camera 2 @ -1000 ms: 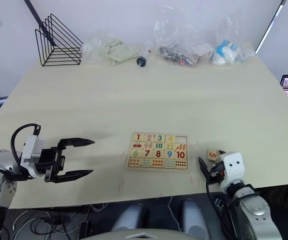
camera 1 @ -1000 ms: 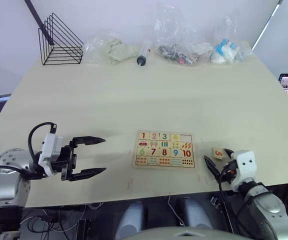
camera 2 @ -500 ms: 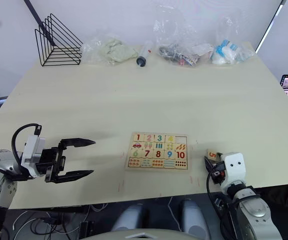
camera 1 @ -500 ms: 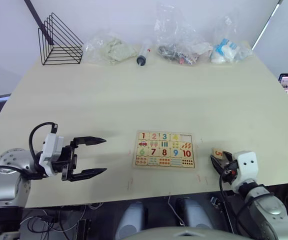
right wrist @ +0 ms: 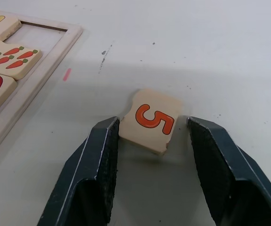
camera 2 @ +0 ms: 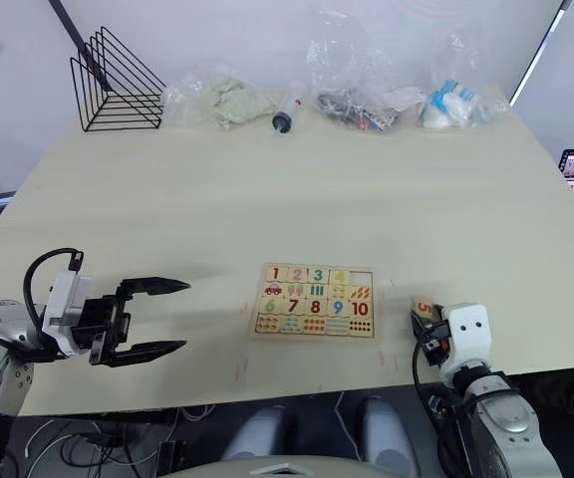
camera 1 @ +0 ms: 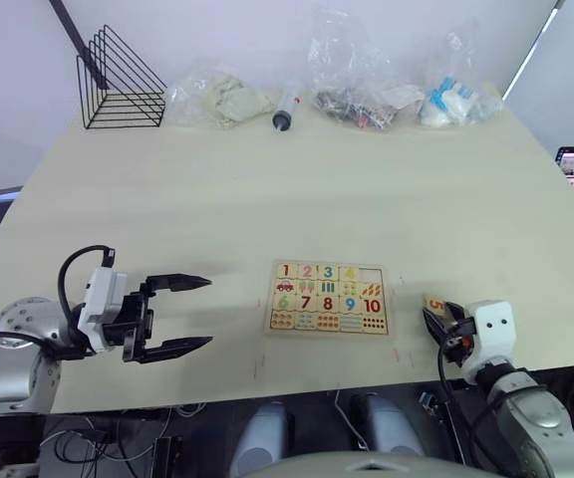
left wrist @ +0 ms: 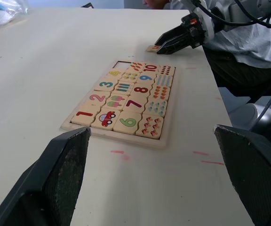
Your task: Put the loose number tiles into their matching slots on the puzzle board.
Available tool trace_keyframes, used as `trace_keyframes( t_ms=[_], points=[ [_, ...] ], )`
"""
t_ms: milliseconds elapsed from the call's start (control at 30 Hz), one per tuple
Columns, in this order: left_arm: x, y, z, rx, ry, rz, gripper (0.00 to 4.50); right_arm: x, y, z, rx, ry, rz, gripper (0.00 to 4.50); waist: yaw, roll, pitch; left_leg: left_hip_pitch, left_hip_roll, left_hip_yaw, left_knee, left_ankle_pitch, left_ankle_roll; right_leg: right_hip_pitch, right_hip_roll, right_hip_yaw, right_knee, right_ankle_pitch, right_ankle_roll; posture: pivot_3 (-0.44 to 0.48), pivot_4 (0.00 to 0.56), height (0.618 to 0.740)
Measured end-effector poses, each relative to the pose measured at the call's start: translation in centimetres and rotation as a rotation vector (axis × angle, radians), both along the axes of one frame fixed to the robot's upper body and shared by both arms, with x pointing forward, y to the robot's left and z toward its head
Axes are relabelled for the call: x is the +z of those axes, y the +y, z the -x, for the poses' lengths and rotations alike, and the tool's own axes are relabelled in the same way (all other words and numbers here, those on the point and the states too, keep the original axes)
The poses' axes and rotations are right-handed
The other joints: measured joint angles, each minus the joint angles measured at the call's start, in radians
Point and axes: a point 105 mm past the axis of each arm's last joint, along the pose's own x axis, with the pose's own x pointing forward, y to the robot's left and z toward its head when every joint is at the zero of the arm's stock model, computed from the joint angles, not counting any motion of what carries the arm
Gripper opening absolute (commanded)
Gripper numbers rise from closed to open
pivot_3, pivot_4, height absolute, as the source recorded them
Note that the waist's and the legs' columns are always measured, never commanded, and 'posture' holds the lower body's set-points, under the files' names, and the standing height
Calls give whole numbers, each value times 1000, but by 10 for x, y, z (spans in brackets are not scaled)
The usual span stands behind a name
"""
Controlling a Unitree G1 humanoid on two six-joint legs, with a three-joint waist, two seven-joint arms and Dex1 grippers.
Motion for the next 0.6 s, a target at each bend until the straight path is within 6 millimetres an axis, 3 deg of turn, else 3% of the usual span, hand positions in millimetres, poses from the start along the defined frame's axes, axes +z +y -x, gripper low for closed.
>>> trace_keyframes(
  t_ms=[367,533,600],
  points=[
    [0,0,0,-6,-4,-1,4500,-1,0,1,-41,5,-24,2366,1,-1,-1,-1,0,-5,-1,0,0,0,0,-4,0,-1,-1,0,150,740],
    [0,1,0,-8,-3,-1,4500,0,0,0,-45,3,-33,861,1,-1,-1,-1,0,-5,-1,0,0,1,0,-4,0,-1,-1,0,150,740],
    [-1,2,0,-2,-1,0,4500,0,0,1,-46,4,-38,865,1,-1,-1,-1,0,-5,-1,0,0,1,0,-4,0,-1,-1,0,150,740]
  ],
)
